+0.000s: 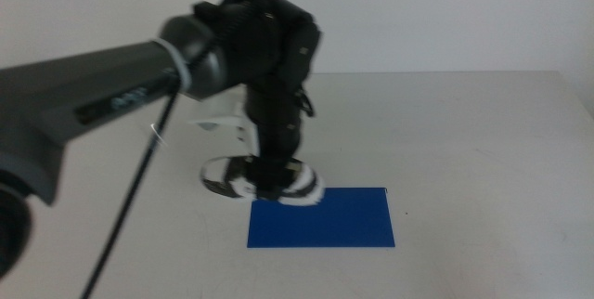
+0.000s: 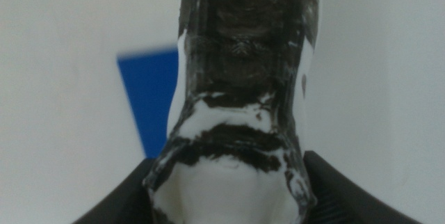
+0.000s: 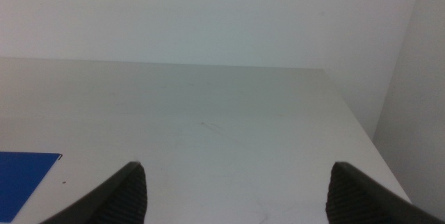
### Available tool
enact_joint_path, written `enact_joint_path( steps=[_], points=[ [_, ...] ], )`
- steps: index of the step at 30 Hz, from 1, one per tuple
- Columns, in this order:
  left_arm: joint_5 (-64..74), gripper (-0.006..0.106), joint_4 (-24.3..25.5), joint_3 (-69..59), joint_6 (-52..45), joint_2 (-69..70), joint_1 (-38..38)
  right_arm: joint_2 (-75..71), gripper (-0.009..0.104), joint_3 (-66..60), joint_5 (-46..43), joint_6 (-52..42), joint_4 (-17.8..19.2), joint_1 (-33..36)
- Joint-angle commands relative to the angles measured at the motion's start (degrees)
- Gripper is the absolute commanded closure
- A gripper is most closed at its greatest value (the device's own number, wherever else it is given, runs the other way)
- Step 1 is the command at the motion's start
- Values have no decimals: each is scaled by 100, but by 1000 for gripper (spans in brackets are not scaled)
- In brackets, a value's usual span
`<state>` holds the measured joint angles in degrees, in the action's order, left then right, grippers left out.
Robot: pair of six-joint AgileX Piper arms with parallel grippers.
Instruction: Use one arm to grab the shoe from the table and place it on the mat.
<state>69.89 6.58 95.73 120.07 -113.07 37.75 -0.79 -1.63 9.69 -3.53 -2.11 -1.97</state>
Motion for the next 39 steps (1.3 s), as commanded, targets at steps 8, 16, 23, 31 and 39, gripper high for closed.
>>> enact_joint_path(
  steps=[8, 16, 23, 31, 39],
  points=[
    [570, 102, -152, 1117, 138, -443, 635, -121, 29, 54, -454, -72, 49, -27],
    [570, 102, -201, 1309, 138, -753, 788, -121, 29, 54, -454, -72, 49, -27],
    [570, 102, -343, 1302, 138, -941, 771, -121, 29, 54, -454, -72, 49, -27],
    [570, 102, -481, 1302, 134, -1061, 784, -121, 29, 54, -454, -72, 49, -27],
    [283, 35, -587, 1313, 134, -1061, 783, -121, 29, 54, -454, -72, 49, -27]
  ],
)
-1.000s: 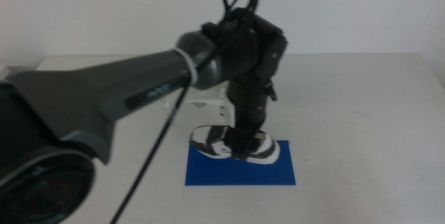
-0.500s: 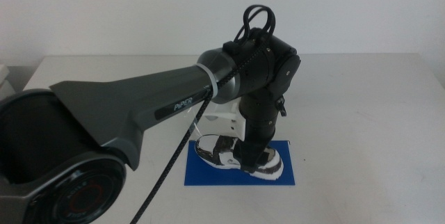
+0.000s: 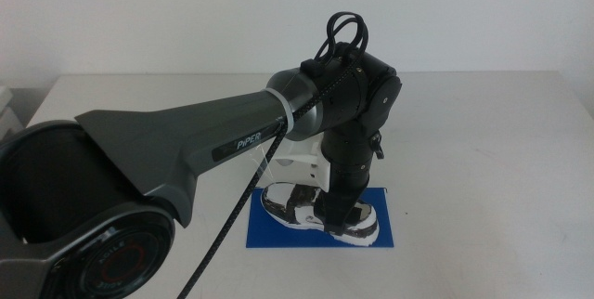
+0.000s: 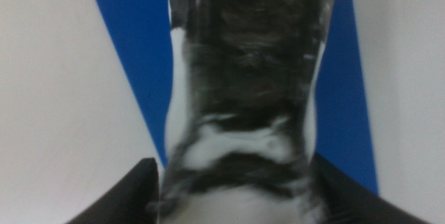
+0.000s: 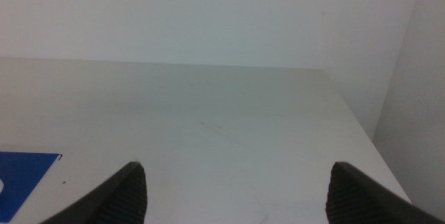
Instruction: Use one arm to grab the shoe from the table and place it on the mat.
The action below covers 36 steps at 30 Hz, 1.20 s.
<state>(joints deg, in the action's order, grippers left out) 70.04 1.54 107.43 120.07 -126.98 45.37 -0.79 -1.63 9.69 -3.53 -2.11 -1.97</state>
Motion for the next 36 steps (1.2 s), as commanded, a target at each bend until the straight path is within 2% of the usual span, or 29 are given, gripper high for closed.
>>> enact_joint_path(
  steps=[1, 3, 6, 10, 21, 23, 26, 29, 32, 36],
  points=[
    [288, 28, -83, 160, 134, 331, 21, -121, 29, 54, -454, -72, 49, -27],
    [383, 17, -83, 222, 134, 331, 21, -121, 29, 54, -454, -72, 49, -27],
    [564, 7, -107, 370, 99, 346, 21, -121, 29, 54, -454, -72, 49, -27],
    [552, 7, -154, 533, 99, 389, 21, -121, 29, 54, -454, -72, 49, -27],
    [547, 7, -953, 579, 112, 837, -61, -121, 29, 54, -454, -72, 49, -27],
    [547, 7, -958, 585, 106, 1030, -88, -121, 29, 54, -454, -72, 49, -27],
    [547, 7, -693, 585, 64, 1399, -150, -121, 29, 54, -454, -72, 49, -27],
    [547, 7, -27, 585, -67, 1847, -150, -121, 29, 54, -454, -72, 49, -27],
    [547, 7, 753, 585, -375, 2324, -150, -121, 29, 54, -454, -72, 49, -27],
    [547, 7, 2143, 585, -1308, 2857, -150, -121, 29, 54, -454, -72, 49, -27]
  ],
)
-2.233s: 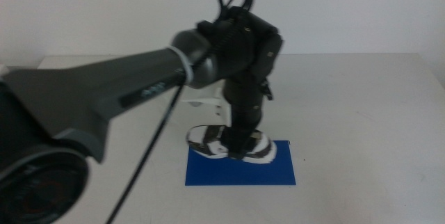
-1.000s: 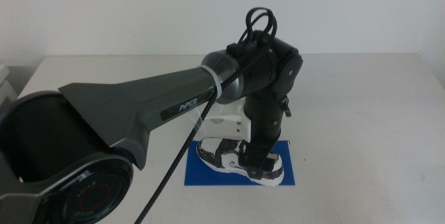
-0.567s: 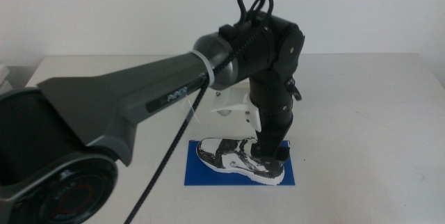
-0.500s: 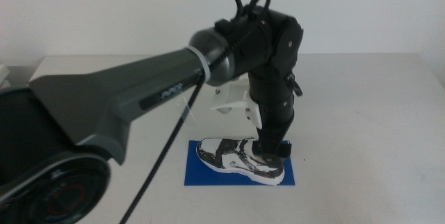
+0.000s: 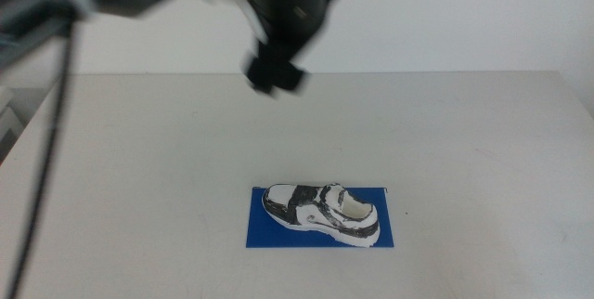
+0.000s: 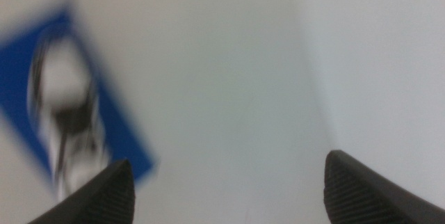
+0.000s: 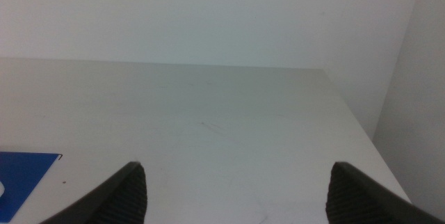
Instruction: Use one arm to grab the shoe from the table and place it on the mat.
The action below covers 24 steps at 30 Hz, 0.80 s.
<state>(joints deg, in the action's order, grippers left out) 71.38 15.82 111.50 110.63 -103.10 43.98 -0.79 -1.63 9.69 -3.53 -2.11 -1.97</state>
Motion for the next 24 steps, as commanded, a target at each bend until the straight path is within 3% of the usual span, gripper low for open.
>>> enact_joint_path(
  steps=[1, 4, 8, 14, 17, 21, 24],
  points=[
    [412, 7, 1093, 178, -643, 597, -11, -121, 29, 54, -454, -72, 49, -27],
    [412, 7, 2047, 178, -1680, 937, -4, -121, 29, 54, -454, -72, 49, -27],
    [412, 7, 2856, 178, -3652, 1325, -4, -121, 29, 54, -454, -72, 49, -27],
    [412, 7, 3456, 161, -7079, 1643, -96, -121, 29, 54, -454, -72, 49, -27],
    [338, 7, 2870, 155, -8244, 1713, -377, -121, 29, 54, -454, -72, 49, -27],
    [-336, 7, 1116, -101, -8587, 2235, -1437, -121, 29, 54, -454, -72, 49, -27],
    [-1161, 7, 118, -777, -9234, 2775, -2210, -121, 29, 54, -454, -72, 49, -27]
  ],
)
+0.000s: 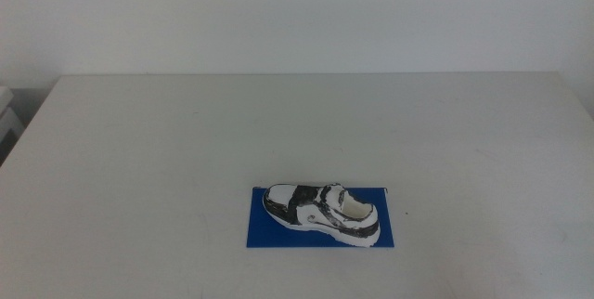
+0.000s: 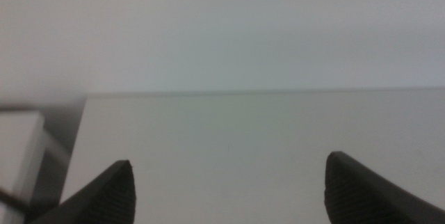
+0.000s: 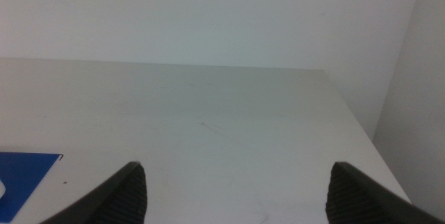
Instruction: Use one arm to grab the shoe from the table and place it on the mat.
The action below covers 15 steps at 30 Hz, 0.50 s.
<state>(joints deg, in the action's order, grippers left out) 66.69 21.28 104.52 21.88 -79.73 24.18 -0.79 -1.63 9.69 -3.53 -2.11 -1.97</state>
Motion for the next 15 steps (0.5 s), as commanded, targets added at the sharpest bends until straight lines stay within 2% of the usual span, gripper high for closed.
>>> enact_joint_path(
  steps=[1, 4, 10, 15],
  points=[
    [-1071, 7, -662, -376, -588, 661, -411, -121, 29, 54, -454, -72, 49, -27],
    [-2486, 7, -1125, -1851, -1049, 1444, -1029, -121, 29, 54, -454, -72, 49, -27],
    [-5012, 7, -1347, -4966, -1064, 3034, -1871, -121, 29, 54, -454, -72, 49, -27],
    [-5896, 7, -1636, -6854, -1196, 4250, -2491, -121, 29, 54, -454, -72, 49, -27]
  ],
)
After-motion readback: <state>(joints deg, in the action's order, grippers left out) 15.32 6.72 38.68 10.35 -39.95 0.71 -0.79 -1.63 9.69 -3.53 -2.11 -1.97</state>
